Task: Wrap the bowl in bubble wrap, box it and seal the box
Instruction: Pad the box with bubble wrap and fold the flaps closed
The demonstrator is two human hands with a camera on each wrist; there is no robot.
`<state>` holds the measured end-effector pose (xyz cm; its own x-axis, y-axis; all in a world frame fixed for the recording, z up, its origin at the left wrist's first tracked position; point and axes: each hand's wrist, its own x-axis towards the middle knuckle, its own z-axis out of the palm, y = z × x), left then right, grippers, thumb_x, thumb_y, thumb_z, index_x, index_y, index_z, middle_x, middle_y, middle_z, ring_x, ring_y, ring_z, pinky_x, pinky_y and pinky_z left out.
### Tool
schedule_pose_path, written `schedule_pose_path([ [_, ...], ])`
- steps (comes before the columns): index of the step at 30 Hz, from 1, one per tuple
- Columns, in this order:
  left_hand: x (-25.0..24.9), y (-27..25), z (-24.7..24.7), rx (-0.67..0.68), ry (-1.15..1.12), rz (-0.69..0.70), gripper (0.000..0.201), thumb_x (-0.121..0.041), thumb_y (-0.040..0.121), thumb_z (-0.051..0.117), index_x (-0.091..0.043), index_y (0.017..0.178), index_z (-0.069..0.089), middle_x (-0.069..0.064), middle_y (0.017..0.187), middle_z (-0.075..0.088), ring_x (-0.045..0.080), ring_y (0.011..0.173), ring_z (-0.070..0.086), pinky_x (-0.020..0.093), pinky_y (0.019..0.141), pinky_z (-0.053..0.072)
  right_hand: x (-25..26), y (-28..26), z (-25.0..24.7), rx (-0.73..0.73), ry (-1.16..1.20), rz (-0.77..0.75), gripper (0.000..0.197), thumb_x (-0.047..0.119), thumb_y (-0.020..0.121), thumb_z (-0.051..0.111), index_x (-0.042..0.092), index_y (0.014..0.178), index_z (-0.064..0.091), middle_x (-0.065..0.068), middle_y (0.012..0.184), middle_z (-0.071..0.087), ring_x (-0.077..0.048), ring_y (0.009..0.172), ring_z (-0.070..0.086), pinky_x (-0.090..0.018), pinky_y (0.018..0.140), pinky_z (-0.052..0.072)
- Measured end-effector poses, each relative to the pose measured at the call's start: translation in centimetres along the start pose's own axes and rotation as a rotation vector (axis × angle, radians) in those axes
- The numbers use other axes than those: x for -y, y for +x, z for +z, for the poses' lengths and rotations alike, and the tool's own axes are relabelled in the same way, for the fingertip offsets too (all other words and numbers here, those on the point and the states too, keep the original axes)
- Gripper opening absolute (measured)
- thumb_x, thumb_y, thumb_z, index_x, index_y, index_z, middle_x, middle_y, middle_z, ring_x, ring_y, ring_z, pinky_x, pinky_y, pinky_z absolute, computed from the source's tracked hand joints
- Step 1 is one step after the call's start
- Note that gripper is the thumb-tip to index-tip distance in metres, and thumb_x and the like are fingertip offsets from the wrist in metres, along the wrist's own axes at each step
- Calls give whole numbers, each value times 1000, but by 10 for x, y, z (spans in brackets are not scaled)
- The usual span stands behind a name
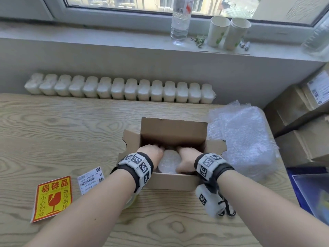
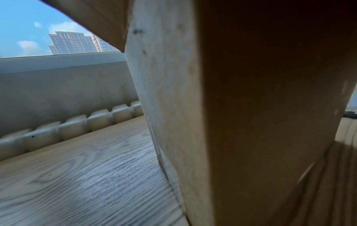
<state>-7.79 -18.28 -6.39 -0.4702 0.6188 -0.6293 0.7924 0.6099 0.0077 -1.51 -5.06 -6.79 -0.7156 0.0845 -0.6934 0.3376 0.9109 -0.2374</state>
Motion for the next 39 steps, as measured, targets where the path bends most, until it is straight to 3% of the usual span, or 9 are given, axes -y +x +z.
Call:
schedule_pose_path([
  [3,0,1,1,8,-7,-1,51,-16,86,64,-8,132,43,13,132,52,31,116,57,36,90,47,-1,4,-7,41,151,18,53,33,67,73,10,112,58,-6,100,66,-24,92,66,-36,80,57],
  [10,1,5,-2,13,-225,-41,47,-27,90,53,-7,132,43,15,130,54,31,117,54,35,94,45,1,8,7,-21,-38,-40,73,45,64,80,13,122,49,-7,114,62,-27,103,61,-36,86,53],
  [14,-1,5,1,26,-210,-11,69,-51,79,65,-10,130,44,11,126,56,28,114,56,33,91,46,1,6,1,-15,-112,-74,68,47,68,78,11,119,51,-7,110,64,-27,99,63,-32,76,52],
  [16,0,4,2,14,-167,-10,69,-49,76,70,-10,128,45,11,125,57,28,112,57,34,90,47,0,5,-2,2,-141,-74,58,36,73,77,9,118,54,-8,108,64,-26,97,63,-31,71,50],
  [19,2,5,2,19,-164,-8,70,-47,74,74,-10,126,46,12,122,58,30,110,58,36,89,50,0,6,-5,56,-109,-48,59,26,67,80,11,118,55,-7,107,66,-23,95,64,-36,80,56],
  [22,2,6,1,32,-169,-3,70,-44,72,76,-10,126,46,12,121,58,30,108,59,38,88,51,1,7,-2,57,-151,-75,59,25,67,81,12,117,53,-7,108,65,-24,94,63,-35,79,56],
  [27,0,9,5,-33,-89,50,60,-35,81,68,-8,128,43,11,122,58,29,109,59,35,89,48,0,5,6,-59,-223,-172,57,29,82,67,5,128,43,-11,117,60,-30,108,59,-34,83,48],
  [32,-2,10,12,-48,22,28,64,-21,78,68,-6,132,36,14,127,52,31,109,59,36,87,48,-2,2,12,-214,-277,-191,45,27,90,54,5,127,42,-14,119,60,-33,107,60,-37,84,48],
  [39,0,0,-1,-54,56,23,47,-20,83,64,-7,125,46,11,120,61,30,106,62,37,86,50,-2,-2,-1,-115,-259,-120,48,31,77,72,10,116,53,-9,109,65,-29,98,64,-37,82,54],
])
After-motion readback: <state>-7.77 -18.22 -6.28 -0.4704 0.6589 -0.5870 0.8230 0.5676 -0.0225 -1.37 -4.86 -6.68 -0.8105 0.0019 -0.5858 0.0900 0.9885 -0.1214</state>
